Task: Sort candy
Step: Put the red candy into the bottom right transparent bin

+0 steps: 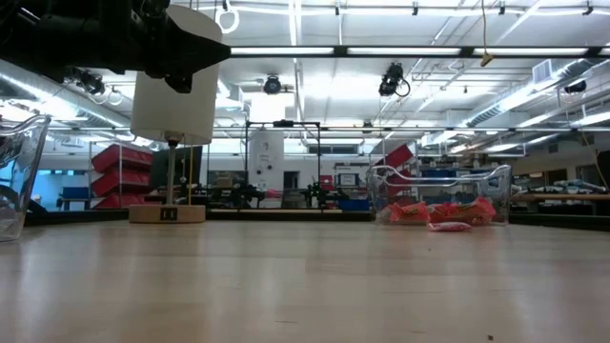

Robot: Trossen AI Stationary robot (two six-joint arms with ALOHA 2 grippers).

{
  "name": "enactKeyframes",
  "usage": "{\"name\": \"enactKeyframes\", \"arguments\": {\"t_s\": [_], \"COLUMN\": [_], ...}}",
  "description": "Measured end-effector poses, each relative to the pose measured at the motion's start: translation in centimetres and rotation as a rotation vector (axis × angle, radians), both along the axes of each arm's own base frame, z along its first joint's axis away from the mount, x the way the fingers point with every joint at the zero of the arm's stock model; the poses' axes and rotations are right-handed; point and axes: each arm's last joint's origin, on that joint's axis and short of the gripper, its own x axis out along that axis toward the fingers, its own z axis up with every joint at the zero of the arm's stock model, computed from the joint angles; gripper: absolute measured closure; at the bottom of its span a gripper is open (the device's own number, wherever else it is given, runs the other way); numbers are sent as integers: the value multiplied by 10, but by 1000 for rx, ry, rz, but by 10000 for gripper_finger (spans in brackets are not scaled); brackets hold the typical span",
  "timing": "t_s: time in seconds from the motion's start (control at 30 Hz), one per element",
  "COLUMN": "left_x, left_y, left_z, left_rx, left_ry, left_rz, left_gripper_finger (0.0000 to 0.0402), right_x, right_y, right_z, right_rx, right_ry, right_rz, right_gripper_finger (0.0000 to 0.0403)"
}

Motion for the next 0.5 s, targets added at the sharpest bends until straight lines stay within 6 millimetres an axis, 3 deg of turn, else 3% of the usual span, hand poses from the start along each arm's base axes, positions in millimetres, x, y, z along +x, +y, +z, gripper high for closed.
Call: {"name": "enactKeyframes", "arguments": {"t_s": [0.5], "left_x": [0], "left_y": [0], "left_z": [-1], "left_rx": [-7], "left_ry": [5], "left_rz": [0], "left_gripper_finger": [397], "right_x": [48], "right_y": [-85], "right_z": [9], "right_rx": [-241], "right_ry": [60], "right_rz": [112], "right_gripper_finger": [372]}}
